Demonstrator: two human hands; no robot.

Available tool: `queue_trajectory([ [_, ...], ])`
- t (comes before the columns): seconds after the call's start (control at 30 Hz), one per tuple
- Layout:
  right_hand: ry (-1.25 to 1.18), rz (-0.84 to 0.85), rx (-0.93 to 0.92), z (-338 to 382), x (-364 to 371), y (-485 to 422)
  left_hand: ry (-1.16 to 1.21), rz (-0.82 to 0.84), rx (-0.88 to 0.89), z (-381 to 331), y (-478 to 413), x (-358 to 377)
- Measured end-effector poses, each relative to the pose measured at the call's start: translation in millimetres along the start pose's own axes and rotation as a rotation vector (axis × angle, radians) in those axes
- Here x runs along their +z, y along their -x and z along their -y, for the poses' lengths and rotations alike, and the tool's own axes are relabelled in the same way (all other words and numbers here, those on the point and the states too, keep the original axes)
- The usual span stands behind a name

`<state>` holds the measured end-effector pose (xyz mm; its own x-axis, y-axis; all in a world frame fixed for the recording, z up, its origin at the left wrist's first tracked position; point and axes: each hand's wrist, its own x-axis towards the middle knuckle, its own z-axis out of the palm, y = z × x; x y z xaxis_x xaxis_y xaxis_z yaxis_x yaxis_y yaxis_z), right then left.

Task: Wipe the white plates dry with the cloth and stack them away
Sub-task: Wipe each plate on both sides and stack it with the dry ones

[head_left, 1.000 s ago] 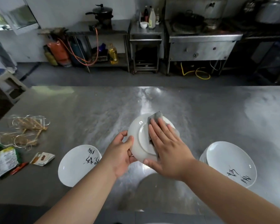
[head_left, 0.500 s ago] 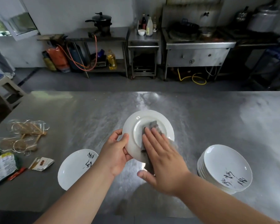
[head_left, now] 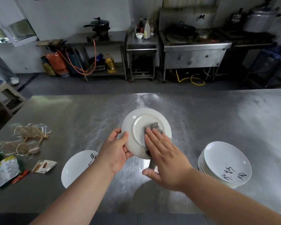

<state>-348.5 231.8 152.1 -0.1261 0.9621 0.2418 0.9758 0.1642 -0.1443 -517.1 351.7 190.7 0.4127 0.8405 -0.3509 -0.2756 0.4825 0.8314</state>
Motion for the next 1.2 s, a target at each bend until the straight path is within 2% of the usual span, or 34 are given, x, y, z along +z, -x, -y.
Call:
queue_trajectory([
  [0.2, -0.023, -0.079, 0.078, -30, -42, -46, -0.148, 0.124, 0.062, -21, 3, 6],
  [0.33, 0.025, -0.138, -0.127, -15, -60, -65, -0.317, 0.205, 0.133, -34, 7, 12],
  [0.43, 0.039, -0.165, -0.244, -18, -65, -67, -0.336, 0.234, 0.157, -34, 11, 14],
  [0.6, -0.109, -0.233, -0.021, -30, -61, -55, -0.370, 0.223, 0.182, -30, 15, 10],
  [0.7, -0.016, -0.198, -0.178, -10, -59, -53, -0.354, 0.243, 0.180, -30, 18, 10],
  [0.77, -0.013, -0.209, -0.179, -15, -63, -54, -0.338, 0.238, 0.179, -33, 17, 9],
  [0.9, -0.209, -0.221, 0.101, -37, -59, -42, -0.272, 0.190, 0.169, -41, 11, 6],
  [1.03, -0.115, -0.209, 0.011, -29, -61, -42, -0.282, 0.236, 0.147, -41, 10, 6],
  [1.2, -0.097, -0.362, 0.004, -31, -77, -54, -0.115, 0.243, 0.138, -47, 9, 11],
])
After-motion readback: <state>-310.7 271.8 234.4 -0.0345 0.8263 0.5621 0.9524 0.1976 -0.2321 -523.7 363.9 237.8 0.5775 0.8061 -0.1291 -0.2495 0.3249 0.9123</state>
